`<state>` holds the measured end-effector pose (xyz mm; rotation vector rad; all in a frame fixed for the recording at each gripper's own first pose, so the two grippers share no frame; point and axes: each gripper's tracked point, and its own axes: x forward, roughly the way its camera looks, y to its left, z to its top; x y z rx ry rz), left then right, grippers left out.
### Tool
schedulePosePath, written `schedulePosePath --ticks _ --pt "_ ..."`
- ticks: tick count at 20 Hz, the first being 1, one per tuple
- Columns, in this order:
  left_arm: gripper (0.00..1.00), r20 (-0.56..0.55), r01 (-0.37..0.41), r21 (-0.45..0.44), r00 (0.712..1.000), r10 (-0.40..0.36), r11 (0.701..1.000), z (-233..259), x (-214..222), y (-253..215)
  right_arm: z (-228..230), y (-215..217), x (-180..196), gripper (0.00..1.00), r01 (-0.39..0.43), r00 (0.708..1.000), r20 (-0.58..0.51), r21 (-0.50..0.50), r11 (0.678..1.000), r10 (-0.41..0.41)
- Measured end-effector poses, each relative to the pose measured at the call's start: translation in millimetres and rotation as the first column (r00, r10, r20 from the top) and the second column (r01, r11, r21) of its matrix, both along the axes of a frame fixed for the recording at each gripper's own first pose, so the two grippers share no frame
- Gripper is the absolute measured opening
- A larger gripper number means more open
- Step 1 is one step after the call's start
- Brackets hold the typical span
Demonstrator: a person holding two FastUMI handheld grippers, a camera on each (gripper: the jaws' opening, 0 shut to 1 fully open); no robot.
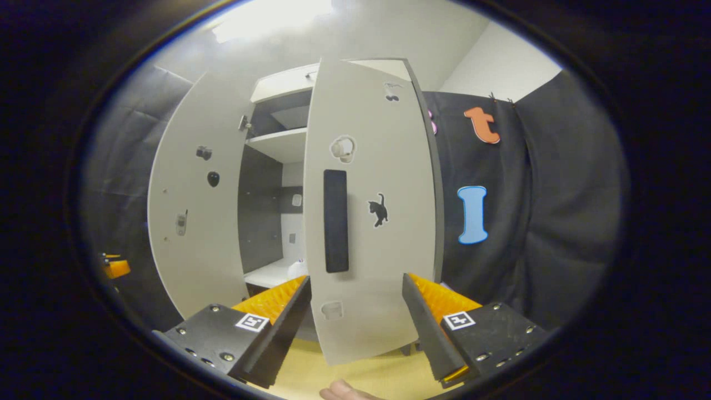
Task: Grab one shoe with the right hand and put it into the shoe cabinet, grab the other shoe with the left hand and put it into the shoe cabinet; then close the right door with the right hand and the left door with the left hand.
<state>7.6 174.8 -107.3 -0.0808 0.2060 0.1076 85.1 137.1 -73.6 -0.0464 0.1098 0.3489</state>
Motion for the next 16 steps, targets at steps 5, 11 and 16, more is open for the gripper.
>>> schedulePosePath --ticks 5,11,16 --pt "0.89 0.007 -0.012 -0.017 1.0 0.012 1.0 6 39 34 -44 6 -68 0.98 -0.059 0.998 0.013 -0.066 0.996 0.059" --pt "0.92 0.052 0.036 -0.053 0.998 -0.033 0.998 30 87 44 -62 16 -126 0.98 -0.073 0.997 0.012 -0.056 0.996 0.074" --pt "0.89 0.007 0.064 -0.045 0.998 -0.064 0.997 33 117 28 -36 6 -143 0.98 -0.03 0.998 0.06 -0.031 0.999 0.032"
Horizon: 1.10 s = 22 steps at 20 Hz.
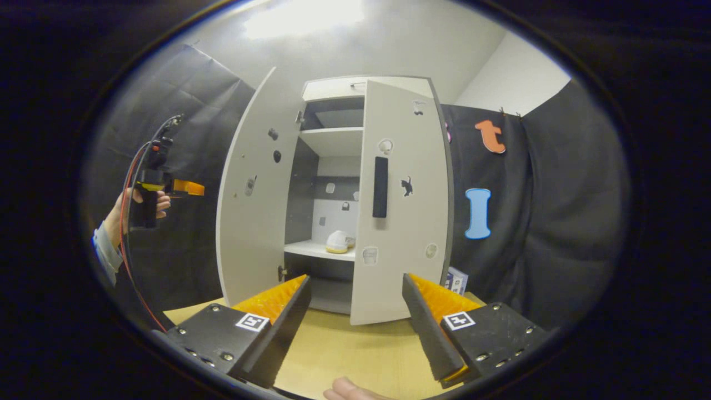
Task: Grab one shoe with the right hand and put it into the shoe cabinet, grab the other shoe with the left hand and put it into the shoe cabinet; then close the right door with the right hand and the left door with the left hand.
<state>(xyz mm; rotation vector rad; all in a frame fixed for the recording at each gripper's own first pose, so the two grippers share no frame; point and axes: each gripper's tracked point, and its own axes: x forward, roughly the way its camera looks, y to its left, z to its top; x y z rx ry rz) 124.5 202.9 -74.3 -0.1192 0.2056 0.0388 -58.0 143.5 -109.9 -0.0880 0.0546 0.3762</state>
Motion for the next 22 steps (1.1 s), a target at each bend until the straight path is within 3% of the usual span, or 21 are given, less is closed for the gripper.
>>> schedulePosePath --ticks 8,10,12,22 --pt "0.92 -0.034 0.13 -0.017 0.991 -0.131 0.991 14 11 -71 -3 -34 4 0.99 0.061 0.998 -0.001 0.035 0.997 -0.061" --pt "0.84 -0.039 0.115 0.049 0.993 -0.113 0.992 17 15 -71 -4 -46 10 0.98 0.092 0.996 -0.007 0.053 0.994 -0.092" --pt "0.84 -0.042 0.099 0.097 0.995 -0.095 0.99 19 13 -70 -7 -58 15 0.98 0.122 0.992 -0.012 0.062 0.991 -0.122" --pt "0.84 -0.055 0.178 0.027 0.983 -0.177 0.984 18 12 -77 -28 -86 35 0.98 0.207 0.978 -0.026 0.049 0.977 -0.206"
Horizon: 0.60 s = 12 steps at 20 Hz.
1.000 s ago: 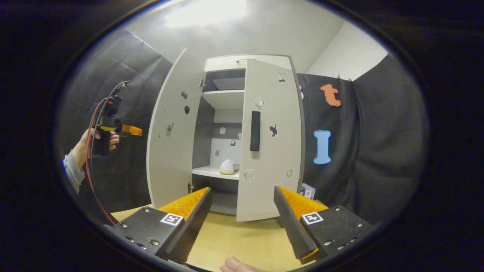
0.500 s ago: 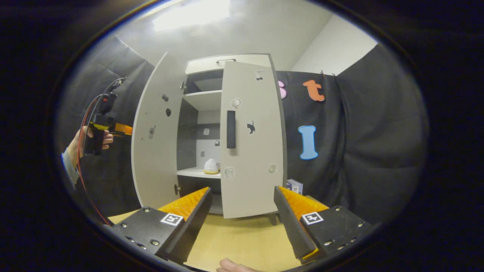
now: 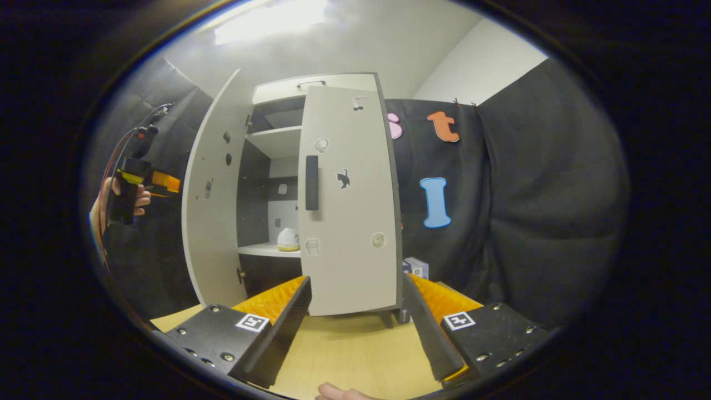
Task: Grab one shoe with the right hand and put it into the shoe cabinet, grab the other shoe with the left hand and put it into the shoe cabinet; then close the right door with the right hand and the left door with the left hand.
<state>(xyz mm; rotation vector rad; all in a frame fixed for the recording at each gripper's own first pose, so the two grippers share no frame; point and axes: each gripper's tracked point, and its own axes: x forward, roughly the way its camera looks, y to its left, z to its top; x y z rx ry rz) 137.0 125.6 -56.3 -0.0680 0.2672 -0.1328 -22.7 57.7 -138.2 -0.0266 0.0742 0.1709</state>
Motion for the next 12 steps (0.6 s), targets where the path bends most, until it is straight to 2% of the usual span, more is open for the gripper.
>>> schedulePosePath --ticks 2,6,8,9,10,12 --pt "0.84 0.009 -0.021 -0.035 1.0 0.022 0.999 3 3 1 -8 -6 5 0.98 0.028 1.0 -0.012 -0.02 0.999 -0.029" --pt "0.87 0.004 -0.013 -0.081 1.0 0.014 0.997 3 1 -4 -2 -11 5 0.98 0.064 0.998 -0.005 -0.028 0.998 -0.064" --pt "0.84 0.016 0.023 -0.091 1.0 -0.022 0.996 4 0 -11 4 -7 3 0.98 0.057 0.998 0.008 -0.001 0.998 -0.057" --pt "0.89 0.015 0.041 -0.101 0.999 -0.04 0.994 1 1 -14 7 -4 2 0.98 0.051 0.999 0.012 0.011 0.999 -0.051" --pt "0.84 -0.003 0.065 -0.11 0.998 -0.066 0.992 -3 1 -21 9 0 2 0.98 0.035 0.999 0.016 0.008 0.999 -0.035" --pt "0.9 -0.067 0.1 -0.148 0.992 -0.111 0.984 -10 -15 -29 15 -5 1 0.98 0.051 0.998 0.02 -0.002 0.999 -0.051"
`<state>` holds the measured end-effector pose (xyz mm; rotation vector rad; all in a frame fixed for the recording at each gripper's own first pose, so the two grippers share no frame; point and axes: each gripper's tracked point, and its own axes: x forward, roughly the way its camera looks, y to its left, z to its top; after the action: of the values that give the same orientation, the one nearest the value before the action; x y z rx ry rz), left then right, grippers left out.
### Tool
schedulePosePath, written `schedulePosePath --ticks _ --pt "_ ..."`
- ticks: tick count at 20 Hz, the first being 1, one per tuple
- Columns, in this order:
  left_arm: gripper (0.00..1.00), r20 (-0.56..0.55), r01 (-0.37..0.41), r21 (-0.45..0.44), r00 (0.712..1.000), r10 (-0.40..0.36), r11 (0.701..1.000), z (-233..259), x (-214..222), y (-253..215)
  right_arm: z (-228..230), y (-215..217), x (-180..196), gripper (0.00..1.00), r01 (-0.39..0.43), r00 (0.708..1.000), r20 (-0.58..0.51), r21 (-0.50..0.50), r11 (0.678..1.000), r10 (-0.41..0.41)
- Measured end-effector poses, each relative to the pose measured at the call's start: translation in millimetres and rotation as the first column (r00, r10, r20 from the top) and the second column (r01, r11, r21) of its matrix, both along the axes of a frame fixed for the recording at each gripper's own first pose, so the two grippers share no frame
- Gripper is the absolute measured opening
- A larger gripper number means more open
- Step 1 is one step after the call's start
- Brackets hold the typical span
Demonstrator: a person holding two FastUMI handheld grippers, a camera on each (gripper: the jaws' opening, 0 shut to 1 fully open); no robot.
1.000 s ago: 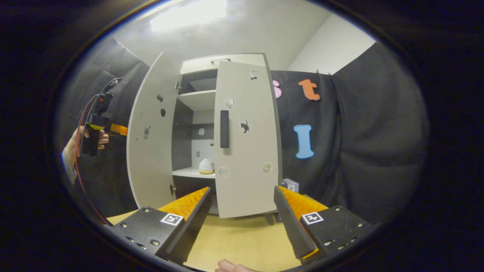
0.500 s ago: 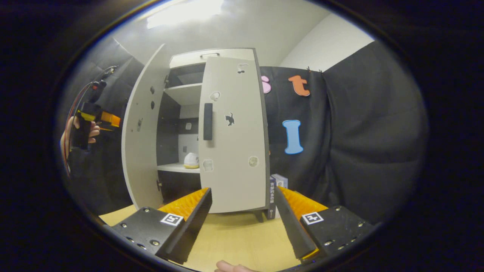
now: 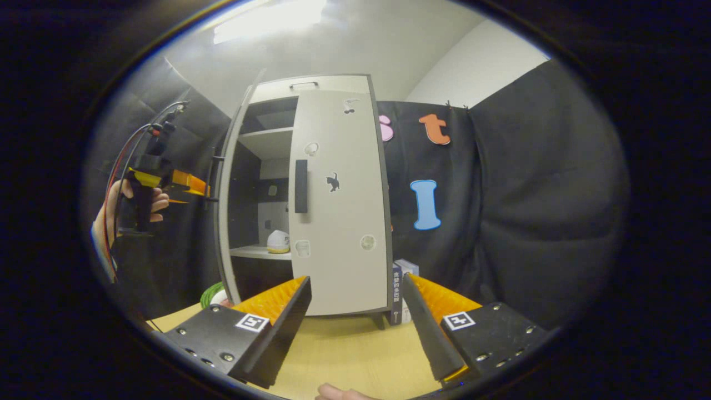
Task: Grab one shoe with the right hand and put it into the shoe cabinet, grab the other shoe with the left hand and put it into the shoe cabinet; then close the right door with the right hand and the left door with the left hand.
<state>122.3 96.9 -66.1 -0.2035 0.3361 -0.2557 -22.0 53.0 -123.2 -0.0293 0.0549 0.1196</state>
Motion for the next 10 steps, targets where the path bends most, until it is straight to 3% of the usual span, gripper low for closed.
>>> schedulePosePath --ticks 2,4,5,10 --pt "0.88 -0.005 -0.015 0.014 1.0 0.015 1.0 -2 -24 13 7 -5 -1 0.98 0.026 1.0 0.01 -0.017 1.0 -0.026" --pt "0.97 0.026 -0.04 0.071 0.999 0.038 0.997 4 -47 29 6 -6 -1 0.98 0.033 0.999 0.01 -0.033 0.999 -0.033" --pt "0.92 0.042 -0.061 0.092 0.997 0.058 0.994 8 -55 35 5 -2 0 0.98 0.025 1.0 0.003 -0.044 0.999 -0.025" --pt "0.89 -0.001 -0.064 0.083 0.998 0.065 0.994 -4 -74 23 11 5 -1 0.98 0.005 1.0 -0.009 -0.024 1.0 -0.005"
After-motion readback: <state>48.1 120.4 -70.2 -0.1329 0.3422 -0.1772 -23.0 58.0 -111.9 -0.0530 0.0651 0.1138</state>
